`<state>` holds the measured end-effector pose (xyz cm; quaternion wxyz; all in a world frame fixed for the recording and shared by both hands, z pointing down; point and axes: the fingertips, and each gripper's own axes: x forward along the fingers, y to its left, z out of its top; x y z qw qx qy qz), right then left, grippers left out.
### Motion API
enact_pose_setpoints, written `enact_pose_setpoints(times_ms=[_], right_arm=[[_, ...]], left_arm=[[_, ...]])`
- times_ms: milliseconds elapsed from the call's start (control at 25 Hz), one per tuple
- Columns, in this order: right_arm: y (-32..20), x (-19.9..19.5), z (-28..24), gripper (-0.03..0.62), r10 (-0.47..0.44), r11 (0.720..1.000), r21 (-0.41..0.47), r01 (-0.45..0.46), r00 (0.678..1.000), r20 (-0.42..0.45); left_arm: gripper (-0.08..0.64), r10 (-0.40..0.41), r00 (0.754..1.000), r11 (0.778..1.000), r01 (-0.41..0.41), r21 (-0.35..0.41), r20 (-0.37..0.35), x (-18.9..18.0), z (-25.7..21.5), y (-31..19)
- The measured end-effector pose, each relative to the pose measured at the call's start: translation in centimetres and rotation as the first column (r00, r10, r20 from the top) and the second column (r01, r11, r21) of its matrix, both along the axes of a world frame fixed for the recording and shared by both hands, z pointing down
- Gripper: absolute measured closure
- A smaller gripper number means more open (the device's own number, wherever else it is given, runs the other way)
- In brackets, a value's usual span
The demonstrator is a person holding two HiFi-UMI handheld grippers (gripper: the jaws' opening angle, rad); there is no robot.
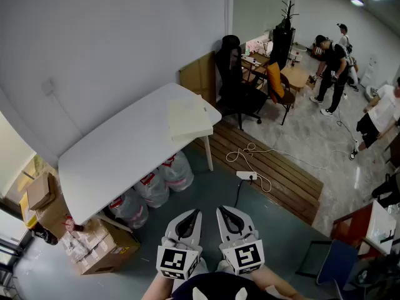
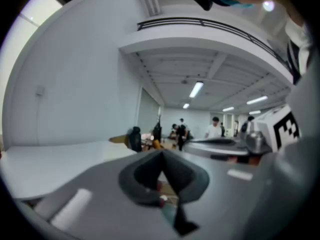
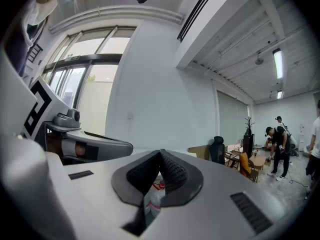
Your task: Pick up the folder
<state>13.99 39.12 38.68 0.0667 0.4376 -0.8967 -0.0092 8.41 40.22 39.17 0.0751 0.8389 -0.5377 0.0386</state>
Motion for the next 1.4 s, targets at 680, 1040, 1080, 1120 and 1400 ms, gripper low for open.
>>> enact_pose_setpoints(times_ms=[680, 1040, 1080, 1120, 1400], right_arm=[[-5.4, -10.6, 1.2, 0.583, -0.006, 1.0, -0.015, 0.006, 1.0, -0.004], [-5.6, -14.1, 2.7, 0.583, 0.005, 0.999, -0.04, -0.004, 1.0, 0.012], [-5.8, -14.2, 3.1, 0.583, 0.008, 0.999, -0.05, -0.008, 1.0, 0.001], [-5.9, -14.3, 3.4, 0.583, 0.01, 0.998, -0.06, -0.01, 1.0, -0.007], [-7.9, -13.5, 4.4, 0.583, 0.025, 0.995, -0.092, -0.026, 1.0, -0.019]], left_arm=[[0.557, 0.027, 0.999, 1.0, -0.027, -0.005, -0.036, -9.8, 0.8, -5.4], [0.557, 0.073, 0.996, 0.997, -0.074, -0.026, -0.044, -13.5, 2.1, -6.9], [0.557, 0.079, 0.996, 0.996, -0.081, -0.031, -0.052, -13.6, 2.2, -7.0], [0.557, 0.084, 0.995, 0.996, -0.086, -0.036, -0.059, -13.7, 2.4, -7.1], [0.557, 0.092, 0.993, 0.993, -0.097, -0.074, -0.068, -12.9, 3.8, -8.9]])
